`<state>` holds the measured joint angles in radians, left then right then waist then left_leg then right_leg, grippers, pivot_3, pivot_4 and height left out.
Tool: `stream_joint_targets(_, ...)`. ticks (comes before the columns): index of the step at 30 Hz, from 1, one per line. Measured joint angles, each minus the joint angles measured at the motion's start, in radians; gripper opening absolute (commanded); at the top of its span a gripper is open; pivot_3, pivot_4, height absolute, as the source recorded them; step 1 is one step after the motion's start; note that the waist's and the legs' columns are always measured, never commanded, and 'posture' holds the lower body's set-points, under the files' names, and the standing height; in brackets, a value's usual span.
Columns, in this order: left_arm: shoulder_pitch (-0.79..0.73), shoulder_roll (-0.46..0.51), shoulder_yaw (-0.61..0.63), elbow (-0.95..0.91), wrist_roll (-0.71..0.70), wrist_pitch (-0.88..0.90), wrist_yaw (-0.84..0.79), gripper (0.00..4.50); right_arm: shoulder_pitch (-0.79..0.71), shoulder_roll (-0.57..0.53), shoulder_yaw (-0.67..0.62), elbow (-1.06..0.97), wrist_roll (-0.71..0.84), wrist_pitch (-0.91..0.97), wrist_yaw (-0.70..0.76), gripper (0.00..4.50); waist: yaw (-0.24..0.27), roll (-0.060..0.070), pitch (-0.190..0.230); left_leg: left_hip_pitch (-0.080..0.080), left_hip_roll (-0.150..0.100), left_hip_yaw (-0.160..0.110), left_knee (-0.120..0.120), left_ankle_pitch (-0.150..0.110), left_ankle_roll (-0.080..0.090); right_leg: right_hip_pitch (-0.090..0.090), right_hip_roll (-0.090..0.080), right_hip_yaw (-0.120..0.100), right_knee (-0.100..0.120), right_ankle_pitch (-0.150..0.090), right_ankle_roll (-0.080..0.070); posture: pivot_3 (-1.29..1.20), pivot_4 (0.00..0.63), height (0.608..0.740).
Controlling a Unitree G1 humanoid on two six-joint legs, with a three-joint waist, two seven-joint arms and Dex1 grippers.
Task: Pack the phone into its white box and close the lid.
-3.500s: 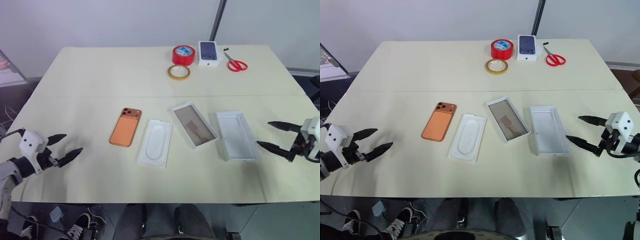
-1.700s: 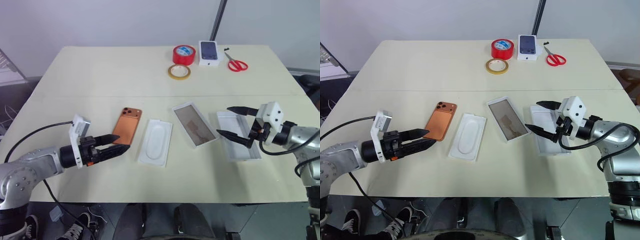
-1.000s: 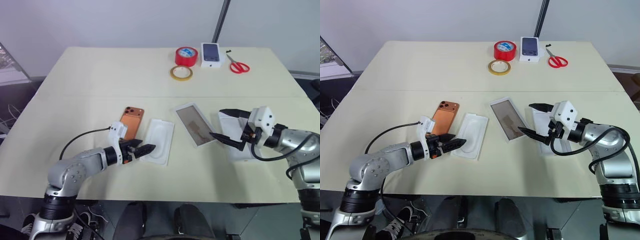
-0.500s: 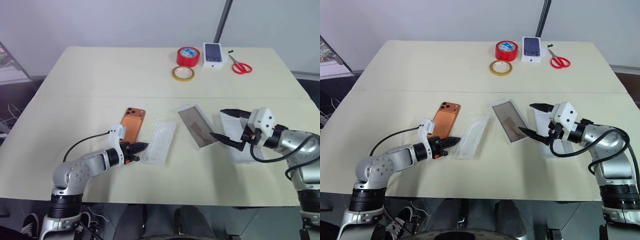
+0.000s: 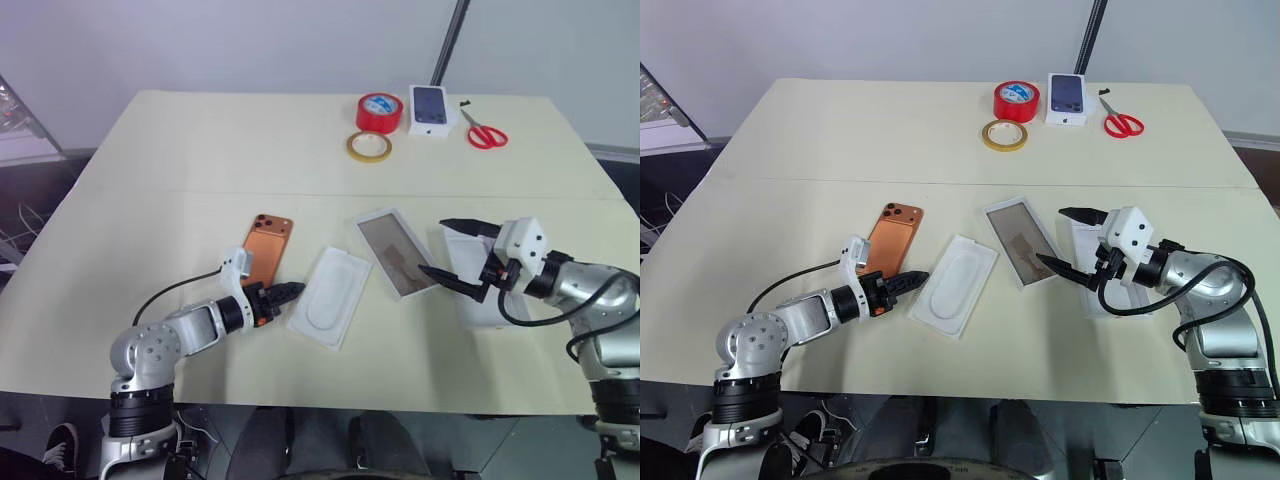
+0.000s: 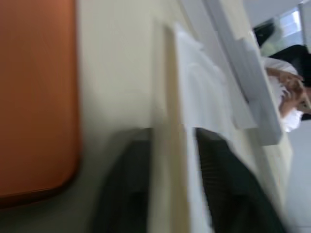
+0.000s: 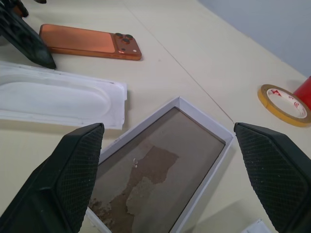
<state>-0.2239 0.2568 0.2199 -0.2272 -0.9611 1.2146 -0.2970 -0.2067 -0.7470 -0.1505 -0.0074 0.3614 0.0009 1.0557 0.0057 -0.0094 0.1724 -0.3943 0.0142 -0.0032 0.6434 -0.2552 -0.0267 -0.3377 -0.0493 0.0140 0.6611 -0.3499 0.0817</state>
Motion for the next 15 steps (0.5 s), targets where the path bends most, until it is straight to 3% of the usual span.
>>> stream_joint_targets(3,-0.015,-0.002,0.026,-0.001,-0.046,0.025,0.012,4.28,-0.01,0.0,0.004,0.006,0.0,0.0,0.003,4.5,0.0,0.0,0.0,0.0,0.0,0.0,0.0,0.0,0.0,0.0,0.0,0.0,0.0,0.0,0.0,0.0,0.15,0.74)
stream_joint_targets(15,-0.025,0.021,-0.06,-0.006,0.005,-0.023,-0.024,4.28,-0.033,0.0,0.005,0.023,-0.006,0.001,0.0,4.5,0.007,0.0,0.0,0.0,0.0,0.0,0.0,0.0,0.0,0.0,-0.001,0.0,0.0,0.0,-0.001,0.0,0.15,0.74)
